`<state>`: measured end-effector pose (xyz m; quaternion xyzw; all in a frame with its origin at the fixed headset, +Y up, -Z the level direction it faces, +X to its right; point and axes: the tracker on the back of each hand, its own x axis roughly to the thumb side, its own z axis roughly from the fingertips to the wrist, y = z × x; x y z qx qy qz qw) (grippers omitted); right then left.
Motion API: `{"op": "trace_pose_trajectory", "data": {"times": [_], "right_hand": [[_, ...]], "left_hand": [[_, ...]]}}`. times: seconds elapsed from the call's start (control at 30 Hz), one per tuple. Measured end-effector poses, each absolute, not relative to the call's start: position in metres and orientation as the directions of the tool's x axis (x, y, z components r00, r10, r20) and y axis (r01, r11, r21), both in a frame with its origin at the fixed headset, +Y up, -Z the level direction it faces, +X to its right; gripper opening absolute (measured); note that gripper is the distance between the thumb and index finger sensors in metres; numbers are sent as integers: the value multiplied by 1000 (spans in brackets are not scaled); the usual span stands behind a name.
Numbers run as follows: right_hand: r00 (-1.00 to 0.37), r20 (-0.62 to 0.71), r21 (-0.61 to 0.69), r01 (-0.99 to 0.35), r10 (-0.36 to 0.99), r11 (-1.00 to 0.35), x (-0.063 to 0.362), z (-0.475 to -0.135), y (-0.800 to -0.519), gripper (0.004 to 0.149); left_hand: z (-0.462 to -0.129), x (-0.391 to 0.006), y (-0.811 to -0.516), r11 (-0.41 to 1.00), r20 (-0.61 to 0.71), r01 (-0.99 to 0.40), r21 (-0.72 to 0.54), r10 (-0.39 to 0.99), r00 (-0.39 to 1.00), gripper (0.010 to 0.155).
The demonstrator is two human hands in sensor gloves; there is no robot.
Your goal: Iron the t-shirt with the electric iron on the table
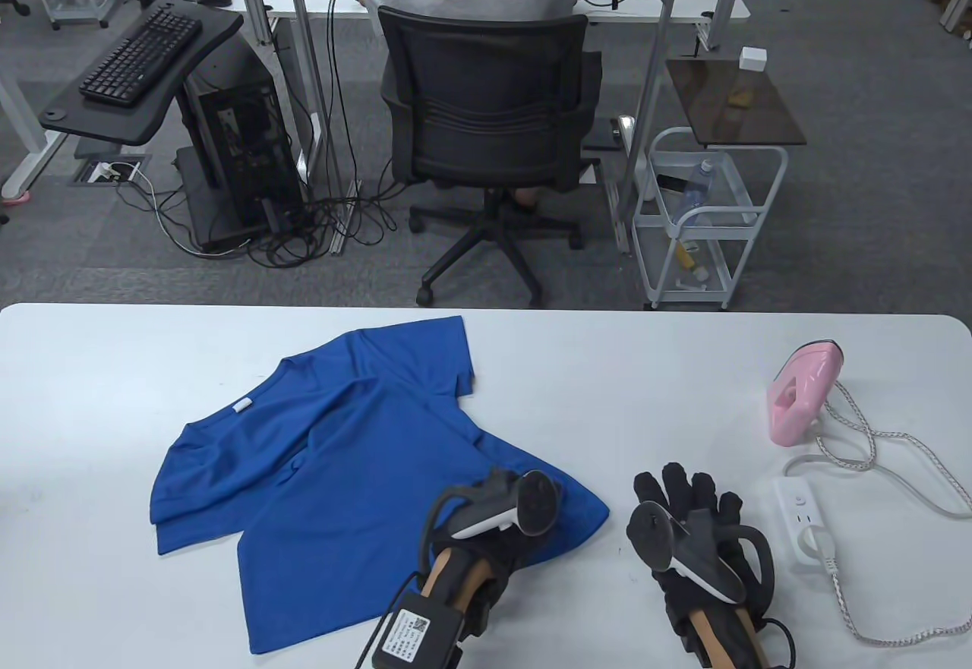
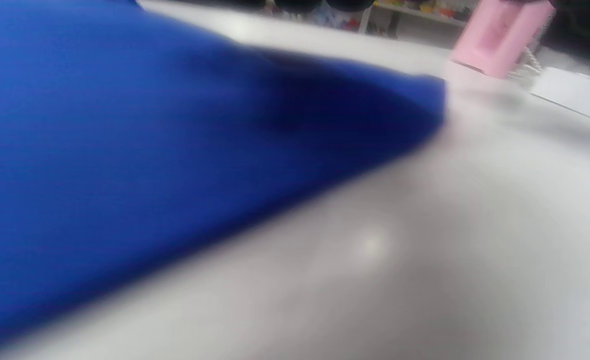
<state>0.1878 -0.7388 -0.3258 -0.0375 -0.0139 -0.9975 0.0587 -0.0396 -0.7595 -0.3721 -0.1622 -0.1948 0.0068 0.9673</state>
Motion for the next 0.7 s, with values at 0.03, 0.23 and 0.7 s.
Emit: {"op": "trace_pose_trajectory", "data": {"times": [0.03,0.23,0.7], "right_hand": [[-987,93,25,134,-132,-991,183,-327,-740,64],[-968,216,103,149,-124,-983,141,-334,-753,63],[-918,305,186,319,-254,-929,112,-329,-770,60]], "left_hand": [[-372,-50,-758,953,361,68,-294,45,932,66],[-356,-152,-769,922,171,180,-342,-128,977,70],[-326,-206,-798,889,120,148,-434,-106,987,71]]}}
